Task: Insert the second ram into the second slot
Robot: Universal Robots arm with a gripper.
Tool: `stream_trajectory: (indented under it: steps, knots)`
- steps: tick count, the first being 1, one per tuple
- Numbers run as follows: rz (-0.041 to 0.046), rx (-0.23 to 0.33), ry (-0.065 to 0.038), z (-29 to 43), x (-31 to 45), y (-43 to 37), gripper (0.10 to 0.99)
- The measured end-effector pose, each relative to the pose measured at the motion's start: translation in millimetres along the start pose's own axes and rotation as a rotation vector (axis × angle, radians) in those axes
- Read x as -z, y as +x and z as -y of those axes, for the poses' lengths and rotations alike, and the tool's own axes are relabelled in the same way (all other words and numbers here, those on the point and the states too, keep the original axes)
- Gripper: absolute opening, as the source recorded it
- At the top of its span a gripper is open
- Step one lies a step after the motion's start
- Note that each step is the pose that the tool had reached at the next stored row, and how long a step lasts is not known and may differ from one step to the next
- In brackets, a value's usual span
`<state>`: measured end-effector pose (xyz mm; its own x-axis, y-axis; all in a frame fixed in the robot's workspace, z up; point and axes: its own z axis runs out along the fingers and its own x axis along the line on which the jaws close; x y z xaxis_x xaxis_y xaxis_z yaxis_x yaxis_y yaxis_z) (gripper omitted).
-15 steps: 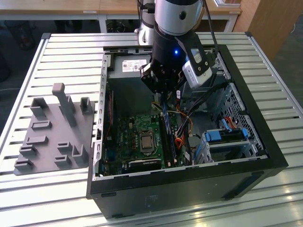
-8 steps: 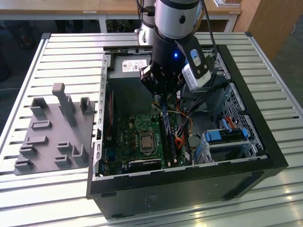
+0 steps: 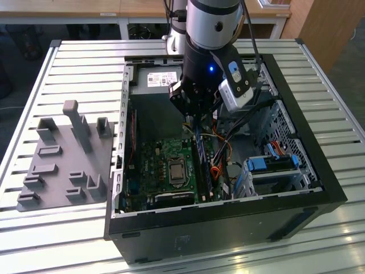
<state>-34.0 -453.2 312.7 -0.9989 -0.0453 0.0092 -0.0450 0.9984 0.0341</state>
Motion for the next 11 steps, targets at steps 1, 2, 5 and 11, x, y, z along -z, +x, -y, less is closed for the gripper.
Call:
stream_trajectory:
  steps: [1, 2, 5, 11]
  knots:
    - [0.0, -0.001, 0.001, 0.0, -0.7, 0.0, 0.137]
    - [0.0, -0.002, 0.001, 0.1, -1.4, 0.0, 0.137]
    - [0.0001, -0.004, 0.001, 0.1, -3.9, -0.3, 0.137]
    - [0.0001, -0.006, 0.001, 0.3, -7.9, -0.4, 0.137]
